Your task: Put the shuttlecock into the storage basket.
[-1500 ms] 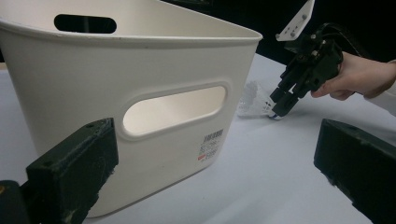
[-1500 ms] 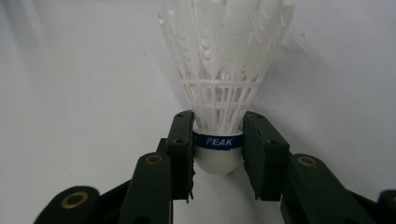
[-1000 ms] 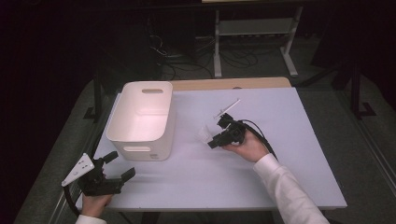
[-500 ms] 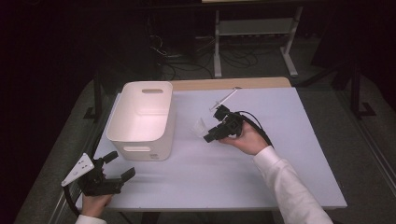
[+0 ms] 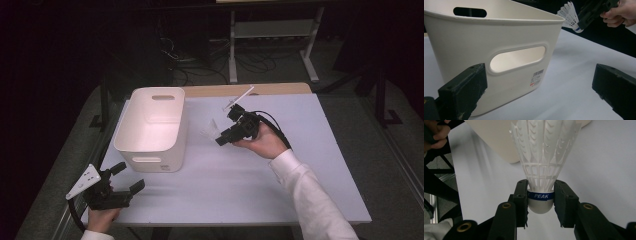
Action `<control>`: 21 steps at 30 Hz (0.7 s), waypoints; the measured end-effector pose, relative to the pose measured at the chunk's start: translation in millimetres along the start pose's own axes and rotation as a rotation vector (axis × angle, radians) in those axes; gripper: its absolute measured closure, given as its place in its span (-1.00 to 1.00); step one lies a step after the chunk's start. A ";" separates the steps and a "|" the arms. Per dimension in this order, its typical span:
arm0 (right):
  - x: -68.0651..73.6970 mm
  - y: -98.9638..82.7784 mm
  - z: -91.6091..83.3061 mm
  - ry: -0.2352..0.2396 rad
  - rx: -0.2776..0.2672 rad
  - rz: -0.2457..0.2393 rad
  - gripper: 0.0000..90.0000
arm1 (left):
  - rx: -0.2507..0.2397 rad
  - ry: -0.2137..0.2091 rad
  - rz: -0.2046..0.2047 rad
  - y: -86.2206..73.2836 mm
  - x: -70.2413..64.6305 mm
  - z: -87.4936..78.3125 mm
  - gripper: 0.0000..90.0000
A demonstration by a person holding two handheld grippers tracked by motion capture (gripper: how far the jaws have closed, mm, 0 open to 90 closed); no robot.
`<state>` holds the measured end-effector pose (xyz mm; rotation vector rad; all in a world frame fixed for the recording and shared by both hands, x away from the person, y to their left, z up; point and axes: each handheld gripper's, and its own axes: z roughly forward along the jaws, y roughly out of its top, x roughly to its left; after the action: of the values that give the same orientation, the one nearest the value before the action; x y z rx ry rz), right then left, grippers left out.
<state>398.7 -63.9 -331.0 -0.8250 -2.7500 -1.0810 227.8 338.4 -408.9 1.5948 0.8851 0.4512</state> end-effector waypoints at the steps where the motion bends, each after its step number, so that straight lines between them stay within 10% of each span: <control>1: 0.8 0.9 -0.9 -0.003 0.005 0.011 0.42 | -0.001 0.000 -0.001 0.0 -0.1 0.1 -1.00; 21: 10.5 36.7 -13.1 0.003 -0.016 -0.068 0.42 | -0.001 -0.006 0.001 0.3 -0.1 0.1 -1.00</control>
<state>406.8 -45.3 -296.1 -0.7354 -2.7895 -1.1161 227.9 338.3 -408.6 1.5947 0.8800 0.4472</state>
